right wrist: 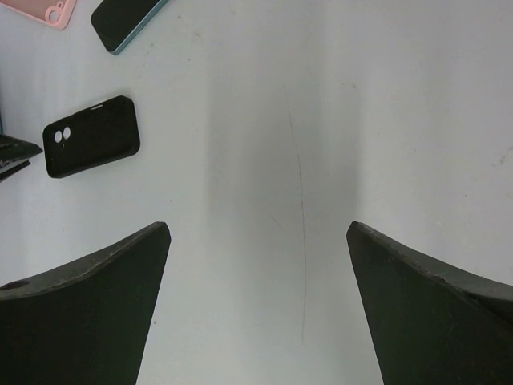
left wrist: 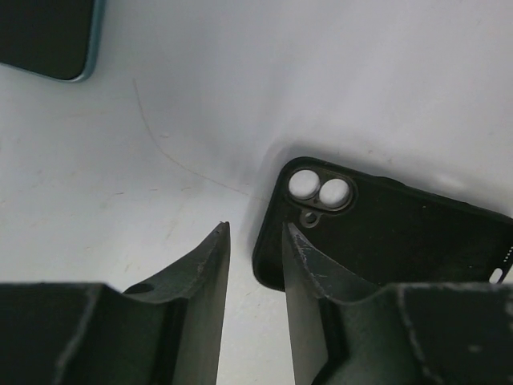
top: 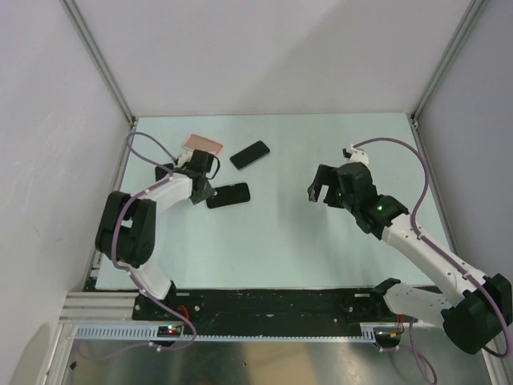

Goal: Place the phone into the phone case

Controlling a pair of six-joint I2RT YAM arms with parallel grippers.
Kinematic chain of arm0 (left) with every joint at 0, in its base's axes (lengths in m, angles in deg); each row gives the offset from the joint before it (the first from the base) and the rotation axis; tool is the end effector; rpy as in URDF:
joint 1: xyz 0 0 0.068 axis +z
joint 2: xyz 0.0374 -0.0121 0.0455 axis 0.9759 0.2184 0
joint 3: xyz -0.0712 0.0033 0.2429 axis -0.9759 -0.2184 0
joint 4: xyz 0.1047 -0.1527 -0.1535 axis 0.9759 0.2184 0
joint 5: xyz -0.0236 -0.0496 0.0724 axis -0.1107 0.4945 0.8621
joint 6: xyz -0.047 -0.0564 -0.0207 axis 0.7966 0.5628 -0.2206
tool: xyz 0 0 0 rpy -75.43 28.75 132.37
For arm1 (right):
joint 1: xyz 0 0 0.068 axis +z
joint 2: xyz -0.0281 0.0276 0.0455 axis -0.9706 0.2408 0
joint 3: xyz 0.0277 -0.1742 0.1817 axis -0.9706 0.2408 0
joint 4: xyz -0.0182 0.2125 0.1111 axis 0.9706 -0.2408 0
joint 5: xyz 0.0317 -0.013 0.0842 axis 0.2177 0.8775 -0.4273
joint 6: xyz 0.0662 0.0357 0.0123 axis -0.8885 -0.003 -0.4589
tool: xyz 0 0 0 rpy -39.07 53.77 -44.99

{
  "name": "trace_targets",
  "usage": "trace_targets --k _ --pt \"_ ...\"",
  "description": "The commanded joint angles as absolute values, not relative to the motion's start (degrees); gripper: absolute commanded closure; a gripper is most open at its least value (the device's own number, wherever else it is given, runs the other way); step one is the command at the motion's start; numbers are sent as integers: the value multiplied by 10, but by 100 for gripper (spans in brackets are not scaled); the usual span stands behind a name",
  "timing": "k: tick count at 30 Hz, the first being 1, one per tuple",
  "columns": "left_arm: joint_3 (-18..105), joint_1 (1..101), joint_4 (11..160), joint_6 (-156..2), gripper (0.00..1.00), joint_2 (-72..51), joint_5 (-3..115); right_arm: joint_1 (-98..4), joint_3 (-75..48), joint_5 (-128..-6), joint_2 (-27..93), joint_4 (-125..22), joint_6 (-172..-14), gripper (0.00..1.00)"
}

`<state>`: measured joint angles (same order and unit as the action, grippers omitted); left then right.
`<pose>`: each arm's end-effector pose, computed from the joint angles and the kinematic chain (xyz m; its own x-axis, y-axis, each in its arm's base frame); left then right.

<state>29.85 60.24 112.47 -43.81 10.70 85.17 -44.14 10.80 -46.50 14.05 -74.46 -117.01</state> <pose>0.3132 -0.0724 0.1475 -0.6899 -0.4724 -0.5485 -0.5113 0.8544 -0.0926 0.2191 0.1194 0.2674 -0.5976 0.2184 -0.7715 -0.0591 0.9476 0.3140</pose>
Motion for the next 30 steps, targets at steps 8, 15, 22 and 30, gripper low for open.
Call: trace_targets --k 8,15,22,30 --pt "318 605 1099 -437 68 148 827 -439 86 -468 145 -744 -1159 0" --pt "305 604 1097 -449 92 151 821 -439 86 -467 148 -745 -1157 0" --pt "377 563 1097 -583 100 155 765 -447 87 -471 144 -744 -1152 0" --pt "494 520 1126 -746 100 182 591 -462 87 -486 143 -743 -1153 0"
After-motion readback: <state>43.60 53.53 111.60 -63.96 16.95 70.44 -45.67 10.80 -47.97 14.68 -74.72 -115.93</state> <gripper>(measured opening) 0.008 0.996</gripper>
